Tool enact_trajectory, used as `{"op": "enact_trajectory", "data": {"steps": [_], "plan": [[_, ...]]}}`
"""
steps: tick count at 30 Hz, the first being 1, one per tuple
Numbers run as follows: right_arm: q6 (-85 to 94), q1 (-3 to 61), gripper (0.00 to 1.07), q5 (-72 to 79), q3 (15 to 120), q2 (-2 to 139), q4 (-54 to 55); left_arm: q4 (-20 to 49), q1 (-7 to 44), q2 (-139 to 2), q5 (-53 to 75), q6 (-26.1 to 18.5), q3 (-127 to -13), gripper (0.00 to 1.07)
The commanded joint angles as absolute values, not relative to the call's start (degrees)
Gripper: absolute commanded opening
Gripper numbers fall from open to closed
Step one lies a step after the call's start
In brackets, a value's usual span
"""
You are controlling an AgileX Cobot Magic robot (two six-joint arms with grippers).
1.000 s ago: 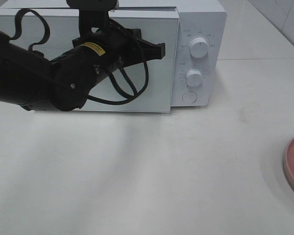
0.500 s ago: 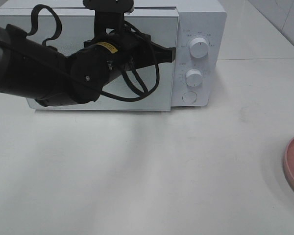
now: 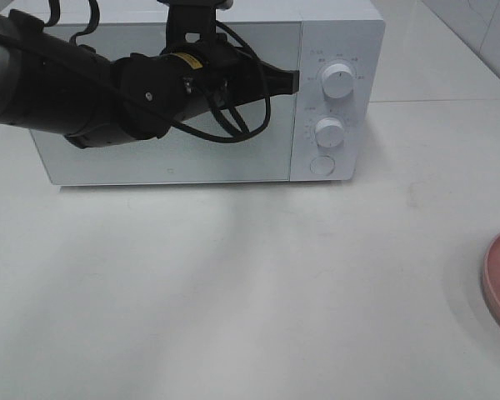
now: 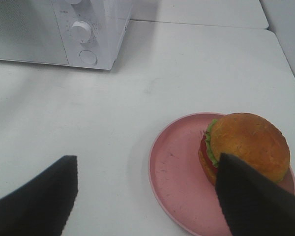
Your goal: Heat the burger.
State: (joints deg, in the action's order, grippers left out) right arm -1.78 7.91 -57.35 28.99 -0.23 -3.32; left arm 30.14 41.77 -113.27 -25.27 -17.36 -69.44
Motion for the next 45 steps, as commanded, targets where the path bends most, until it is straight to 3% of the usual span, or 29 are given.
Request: {"op": "enact_trajectory", "data": {"steps": [1,15,16,17,18,19,20,21,22,23,24,25,28,38,45], "plan": [[-1.95,7.56,0.75,-56.95,28.76,-1.83,-3.32,32.09,39.59,-113.79,-30.42,-17.88,-71.22,0.0],[-1.95,7.56,0.75,-56.95,28.76,-1.83,-3.32,31.17,41.2,-110.47,-14.84,-18.11,-71.22,0.01],[-1.95,7.56,0.75,-56.95,28.76,-1.83,-3.32,30.94,41.2,-109.95,-11.34,-18.11,-71.22,0.09],[-1.95,7.56,0.75,-56.95,28.76,-1.83,-3.32,30.94,41.2,-109.32,-6.59,-18.11,-71.22,0.23],[-1.95,7.56,0.75,-56.95,28.76,-1.83,-3.32,30.94,41.2,-109.32,-6.59,-18.11,-71.22,0.23],[-2.01,7.56,0.75,-56.95,28.76,-1.83,-3.32,30.94,41.2,-109.15,-4.58,-18.11,-71.22,0.33],[-2.01,7.56,0.75,-56.95,28.76,-1.83,-3.32,30.94,41.2,-108.4,-0.4,-17.93,-71.22,0.55],[-2.01,7.56,0.75,-56.95,28.76,-1.83,-3.32,30.94,41.2,-108.4,-0.4,-17.93,-71.22,0.55],[-2.01,7.56,0.75,-56.95,28.76,-1.83,-3.32,31.0,41.2,-107.54,3.67,-17.65,-71.22,0.74],[-2.01,7.56,0.75,-56.95,28.76,-1.83,-3.32,31.0,41.2,-107.54,3.67,-17.65,-71.22,0.74],[-2.01,7.56,0.75,-56.95,28.76,-1.83,-3.32,31.11,41.2,-106.97,5.56,-17.48,-71.22,0.82],[-2.01,7.56,0.75,-56.95,28.76,-1.83,-3.32,31.0,41.2,-105.71,10.37,-17.48,-71.22,0.97],[-2.01,7.56,0.75,-56.95,28.76,-1.83,-3.32,30.88,41.2,-103.76,16.9,-17.76,-71.22,1.02],[-2.01,7.56,0.75,-56.95,28.76,-1.83,-3.32,22.46,41.2,-97.0,35.52,-17.82,-71.22,1.02],[-2.01,7.56,0.75,-56.95,28.76,-1.83,-3.32,20.97,39.99,-93.79,48.07,-17.02,-71.22,1.02]]}}
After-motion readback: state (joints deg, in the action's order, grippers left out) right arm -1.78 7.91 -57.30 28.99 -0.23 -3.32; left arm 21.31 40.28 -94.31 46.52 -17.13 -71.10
